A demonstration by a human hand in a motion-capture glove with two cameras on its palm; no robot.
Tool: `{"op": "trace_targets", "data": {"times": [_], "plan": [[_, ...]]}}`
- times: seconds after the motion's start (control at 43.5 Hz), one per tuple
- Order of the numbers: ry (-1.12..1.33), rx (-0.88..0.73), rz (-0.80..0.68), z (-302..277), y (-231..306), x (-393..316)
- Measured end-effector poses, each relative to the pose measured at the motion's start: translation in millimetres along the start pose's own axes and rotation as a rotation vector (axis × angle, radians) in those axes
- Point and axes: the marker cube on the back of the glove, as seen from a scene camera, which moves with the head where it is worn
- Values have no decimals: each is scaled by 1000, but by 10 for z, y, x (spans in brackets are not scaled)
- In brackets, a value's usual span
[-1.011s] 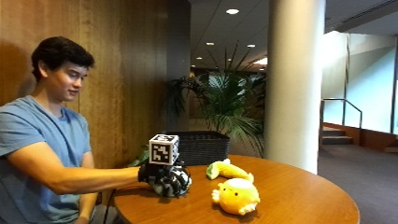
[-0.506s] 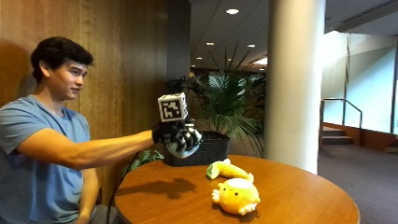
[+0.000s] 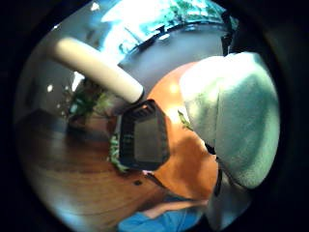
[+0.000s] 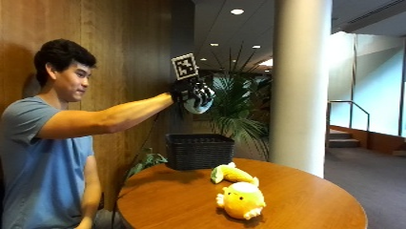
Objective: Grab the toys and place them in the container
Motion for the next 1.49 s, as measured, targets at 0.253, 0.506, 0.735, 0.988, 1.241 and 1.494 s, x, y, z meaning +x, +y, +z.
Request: {"op": "trace_targets", "data": {"times": [0.253, 0.506, 0.735, 0.988, 1.241, 1.494], "plan": [[77, -43, 52, 260, -114, -924], [-39, -73, -354, 381, 70, -1448], [-17, -104, -355, 659, 161, -1942], [-35, -219, -375, 1017, 279, -2194], [-41, -330, -390, 1135, 277, -2099], [-64, -260, -381, 1004, 173, -1884]]}}
